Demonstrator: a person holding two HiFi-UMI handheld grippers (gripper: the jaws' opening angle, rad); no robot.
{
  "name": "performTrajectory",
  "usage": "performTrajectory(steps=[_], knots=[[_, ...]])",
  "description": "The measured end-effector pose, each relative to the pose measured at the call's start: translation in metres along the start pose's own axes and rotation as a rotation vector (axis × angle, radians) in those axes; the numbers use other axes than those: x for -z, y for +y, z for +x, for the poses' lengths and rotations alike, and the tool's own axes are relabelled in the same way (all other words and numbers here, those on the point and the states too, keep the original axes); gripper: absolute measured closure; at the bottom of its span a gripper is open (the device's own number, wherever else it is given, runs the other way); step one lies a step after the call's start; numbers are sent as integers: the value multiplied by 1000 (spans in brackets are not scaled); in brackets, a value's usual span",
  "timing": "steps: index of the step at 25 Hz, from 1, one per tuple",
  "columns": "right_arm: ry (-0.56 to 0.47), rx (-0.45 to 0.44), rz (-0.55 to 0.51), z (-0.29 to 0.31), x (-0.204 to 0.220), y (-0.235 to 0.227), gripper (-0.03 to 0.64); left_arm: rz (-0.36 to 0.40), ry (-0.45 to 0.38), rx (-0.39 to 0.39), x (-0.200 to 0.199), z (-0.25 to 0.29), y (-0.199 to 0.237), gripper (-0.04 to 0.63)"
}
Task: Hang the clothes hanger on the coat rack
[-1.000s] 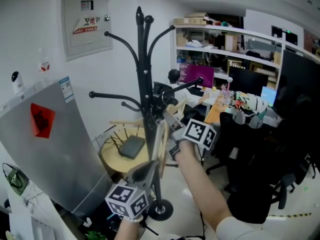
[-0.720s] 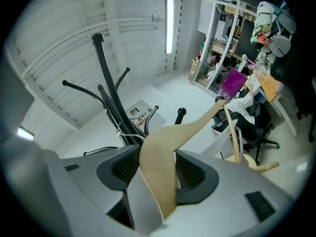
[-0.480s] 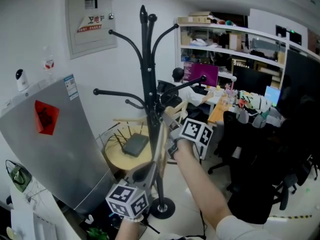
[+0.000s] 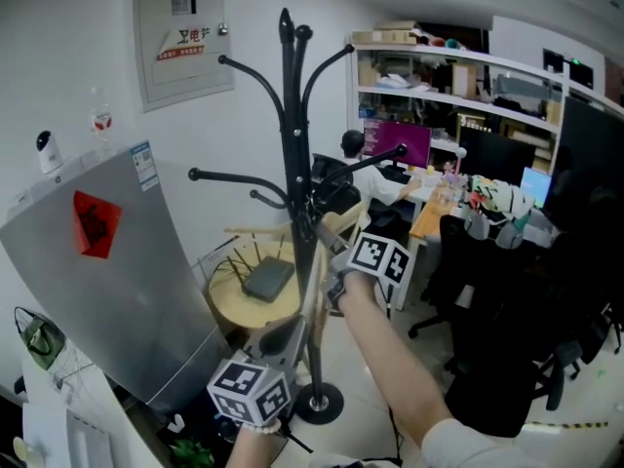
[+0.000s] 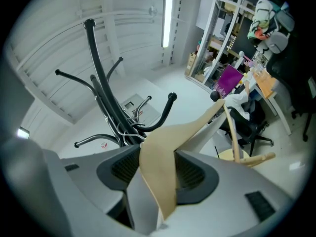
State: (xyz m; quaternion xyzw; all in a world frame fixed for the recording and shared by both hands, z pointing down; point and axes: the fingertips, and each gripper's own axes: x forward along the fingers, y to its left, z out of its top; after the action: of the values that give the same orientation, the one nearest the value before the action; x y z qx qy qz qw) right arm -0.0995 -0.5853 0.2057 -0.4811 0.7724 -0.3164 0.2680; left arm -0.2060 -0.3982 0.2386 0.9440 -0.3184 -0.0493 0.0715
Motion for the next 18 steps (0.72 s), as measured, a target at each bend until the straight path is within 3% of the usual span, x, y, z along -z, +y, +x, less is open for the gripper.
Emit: performTrajectory(steps=[18], knots=[[62,39,-56,-11,14,-1,373,-20,7,22,8,-2,-4,598]])
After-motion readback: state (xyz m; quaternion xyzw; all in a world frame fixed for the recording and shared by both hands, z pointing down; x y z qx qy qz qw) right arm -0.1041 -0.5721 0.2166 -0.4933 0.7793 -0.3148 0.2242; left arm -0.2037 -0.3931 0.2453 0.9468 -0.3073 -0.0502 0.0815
